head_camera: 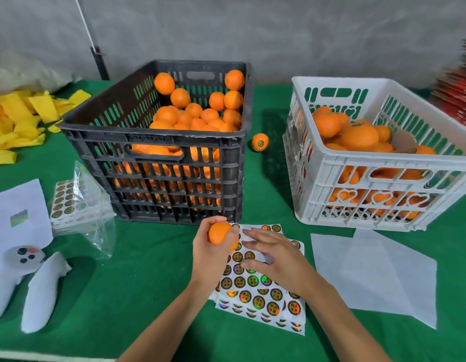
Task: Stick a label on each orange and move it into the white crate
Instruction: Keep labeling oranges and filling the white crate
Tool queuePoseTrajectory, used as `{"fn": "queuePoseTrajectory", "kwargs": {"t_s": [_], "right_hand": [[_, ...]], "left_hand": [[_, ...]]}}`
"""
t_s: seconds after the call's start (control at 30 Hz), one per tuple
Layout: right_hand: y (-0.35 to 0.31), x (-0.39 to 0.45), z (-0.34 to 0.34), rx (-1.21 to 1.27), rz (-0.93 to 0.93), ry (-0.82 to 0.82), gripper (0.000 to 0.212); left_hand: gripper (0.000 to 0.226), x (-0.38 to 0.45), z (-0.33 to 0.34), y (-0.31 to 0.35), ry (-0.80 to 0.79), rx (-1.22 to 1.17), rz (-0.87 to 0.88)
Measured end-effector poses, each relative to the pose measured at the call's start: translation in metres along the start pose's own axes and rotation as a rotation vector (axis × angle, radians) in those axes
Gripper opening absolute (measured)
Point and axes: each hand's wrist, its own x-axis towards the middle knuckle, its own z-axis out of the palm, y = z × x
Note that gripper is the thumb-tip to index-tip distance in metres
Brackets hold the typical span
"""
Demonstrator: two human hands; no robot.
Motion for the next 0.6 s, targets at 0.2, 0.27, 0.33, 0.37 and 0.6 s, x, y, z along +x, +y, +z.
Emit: {"fn": "queuePoseTrajectory", "kwargs": {"t_s": [0.2,0.27,0.33,0.37,0.6], "right_hand": [[0.006,-0.009,-0.004,-0.019,0.077,-0.034,0.095],[0.009,-0.009,-0.003,-0.047,0.079,-0.062,0.098],[0.009,-0.009,-0.002,-0.030,0.083,-0.042,0.091],[0.008,-0.008,-0.001,-0.023,0.083,-0.019,0.087],[0.004,-0.003,0.000,-0.083,0.040,0.164,0.057]], "left_hand": [[0.041,-0.003,-0.001,0.004,0.003,-0.024,0.028],[0.039,-0.004,-0.001,0.005,0.005,-0.027,0.061],[0.038,-0.006,-0.001,0.005,-0.007,-0.034,0.083],[0.040,-0.007,-0.001,0.005,-0.012,-0.040,0.090],[0.041,-0.007,0.000,0.004,-0.039,-0.017,0.103]]}}
